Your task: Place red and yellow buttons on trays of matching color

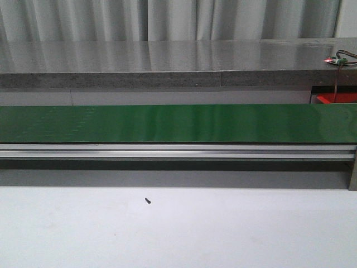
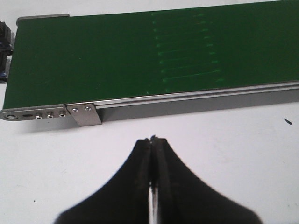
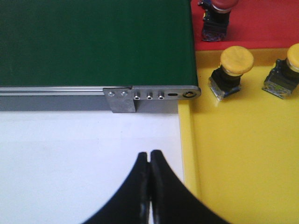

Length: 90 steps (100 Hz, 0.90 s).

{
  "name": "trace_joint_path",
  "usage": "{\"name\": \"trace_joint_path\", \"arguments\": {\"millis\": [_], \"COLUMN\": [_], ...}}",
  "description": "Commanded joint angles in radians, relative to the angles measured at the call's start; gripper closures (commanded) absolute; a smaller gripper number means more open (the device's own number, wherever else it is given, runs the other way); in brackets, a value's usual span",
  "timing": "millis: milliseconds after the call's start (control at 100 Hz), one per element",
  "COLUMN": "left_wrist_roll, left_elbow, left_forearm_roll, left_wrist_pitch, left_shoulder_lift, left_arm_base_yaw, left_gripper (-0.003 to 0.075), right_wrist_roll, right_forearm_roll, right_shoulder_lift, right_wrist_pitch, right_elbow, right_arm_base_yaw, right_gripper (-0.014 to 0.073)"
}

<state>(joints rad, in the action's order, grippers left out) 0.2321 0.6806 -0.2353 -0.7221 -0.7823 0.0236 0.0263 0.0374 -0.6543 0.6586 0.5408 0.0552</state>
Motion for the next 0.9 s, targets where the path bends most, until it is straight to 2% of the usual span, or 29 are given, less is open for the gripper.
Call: {"name": "trace_joint_path", "arguments": {"millis": [0,320,540,890], "left_wrist_roll": [-0.003,-0.025,-0.057,-0.057], "left_elbow": [0.027,0.027,0.045,0.203], "left_forearm_roll": [-0.019,0.028,0.011,0.010], "left_wrist_pitch": [0.059,0.062,0.075,0.087], "left_shoulder_lift": [0.008,0.008,-0.063,-0.237], "left_arm_base_yaw": [0.007,-0.024,-0.153,-0.342], "left_gripper": [0.0740,0.0740,0.0740,0.0739], "right_wrist_roll": [-0.007,-0.007,-0.007,-0.007], "right_forearm_roll": [-0.002,-0.002,-0.002,-0.002], "right_shoulder_lift": [0.002,0.002,0.002,0.002], "right_wrist_pitch": [-0.065,-0.065,-0.065,-0.065], "right_elbow": [0.027,0.027,0.027,0.027], "right_arm_base_yaw": [-0.001,-0.001,-0.001,-0.001], "right_gripper": [0.0659,0.0659,0.0659,0.0659]}}
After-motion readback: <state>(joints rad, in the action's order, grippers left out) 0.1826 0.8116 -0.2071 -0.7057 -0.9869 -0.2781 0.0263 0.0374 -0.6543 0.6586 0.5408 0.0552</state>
